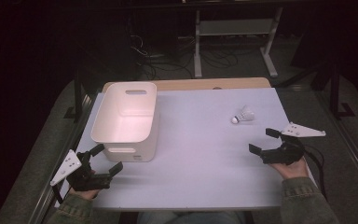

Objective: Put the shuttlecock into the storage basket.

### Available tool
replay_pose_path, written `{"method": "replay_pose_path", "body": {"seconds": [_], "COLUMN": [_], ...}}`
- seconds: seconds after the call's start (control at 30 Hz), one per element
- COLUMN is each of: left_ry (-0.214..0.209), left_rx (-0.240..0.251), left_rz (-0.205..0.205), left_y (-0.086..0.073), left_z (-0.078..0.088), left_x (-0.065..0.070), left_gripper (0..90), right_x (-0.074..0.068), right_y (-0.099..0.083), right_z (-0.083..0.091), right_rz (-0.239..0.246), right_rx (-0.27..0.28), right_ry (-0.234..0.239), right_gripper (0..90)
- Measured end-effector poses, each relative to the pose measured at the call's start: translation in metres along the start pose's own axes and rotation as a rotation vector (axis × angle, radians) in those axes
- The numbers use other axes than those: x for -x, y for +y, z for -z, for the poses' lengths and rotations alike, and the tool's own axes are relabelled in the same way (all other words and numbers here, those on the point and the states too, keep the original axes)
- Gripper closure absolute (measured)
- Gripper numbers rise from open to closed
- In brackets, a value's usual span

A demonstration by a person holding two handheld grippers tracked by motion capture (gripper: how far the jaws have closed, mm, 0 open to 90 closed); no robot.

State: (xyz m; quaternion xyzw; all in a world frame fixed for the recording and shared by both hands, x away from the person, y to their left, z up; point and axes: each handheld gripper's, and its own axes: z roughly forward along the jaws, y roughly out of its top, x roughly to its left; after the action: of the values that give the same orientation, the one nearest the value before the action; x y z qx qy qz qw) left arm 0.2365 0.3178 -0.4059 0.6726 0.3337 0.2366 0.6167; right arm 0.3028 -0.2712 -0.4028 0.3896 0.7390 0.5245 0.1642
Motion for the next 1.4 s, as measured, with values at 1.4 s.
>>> {"method": "replay_pose_path", "body": {"seconds": [1.4], "left_ry": [-0.001], "left_rx": [0.012], "left_rz": [0.005], "left_y": [0.001], "left_z": [0.000], "left_x": [0.000], "left_gripper": [0.0], "right_x": [0.026], "right_y": [0.047], "right_z": [-0.032], "right_rz": [0.018], "right_rx": [-0.084], "right_ry": [-0.017], "right_gripper": [0.0]}}
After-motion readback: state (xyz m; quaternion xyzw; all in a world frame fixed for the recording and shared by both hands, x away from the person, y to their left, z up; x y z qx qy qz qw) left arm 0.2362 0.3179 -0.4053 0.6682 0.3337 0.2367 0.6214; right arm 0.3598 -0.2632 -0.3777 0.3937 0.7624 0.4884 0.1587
